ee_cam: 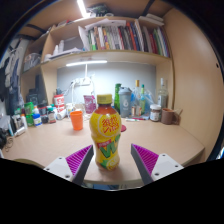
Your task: Pour water
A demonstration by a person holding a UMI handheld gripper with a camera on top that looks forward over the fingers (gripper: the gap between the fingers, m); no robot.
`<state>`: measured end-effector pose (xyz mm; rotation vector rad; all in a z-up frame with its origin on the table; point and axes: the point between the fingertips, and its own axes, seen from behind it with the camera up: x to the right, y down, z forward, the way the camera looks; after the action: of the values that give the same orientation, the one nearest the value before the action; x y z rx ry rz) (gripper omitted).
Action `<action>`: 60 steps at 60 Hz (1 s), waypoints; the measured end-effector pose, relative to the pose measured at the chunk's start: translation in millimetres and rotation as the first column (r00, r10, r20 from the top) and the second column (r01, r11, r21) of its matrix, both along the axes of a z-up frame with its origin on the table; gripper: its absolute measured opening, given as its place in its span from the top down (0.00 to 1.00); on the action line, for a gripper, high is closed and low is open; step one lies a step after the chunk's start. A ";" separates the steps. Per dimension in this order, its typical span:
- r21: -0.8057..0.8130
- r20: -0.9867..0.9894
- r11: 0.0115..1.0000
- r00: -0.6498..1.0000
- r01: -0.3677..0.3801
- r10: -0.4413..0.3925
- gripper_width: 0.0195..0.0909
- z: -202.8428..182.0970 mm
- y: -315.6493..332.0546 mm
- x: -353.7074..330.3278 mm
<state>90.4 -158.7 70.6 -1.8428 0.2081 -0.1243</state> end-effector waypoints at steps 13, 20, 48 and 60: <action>0.038 0.006 0.999 1.000 0.014 -0.014 0.66 -16.4 62.6 1.4; 0.067 0.010 0.995 0.997 0.070 -0.071 0.71 -17.0 71.6 7.2; -0.052 0.150 0.998 0.988 0.035 -0.027 0.85 80.7 184.9 94.9; -0.178 0.734 0.982 0.657 -0.059 0.173 0.85 143.5 292.8 94.4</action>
<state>184.8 134.1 214.1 -1.7832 -0.5206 -0.8165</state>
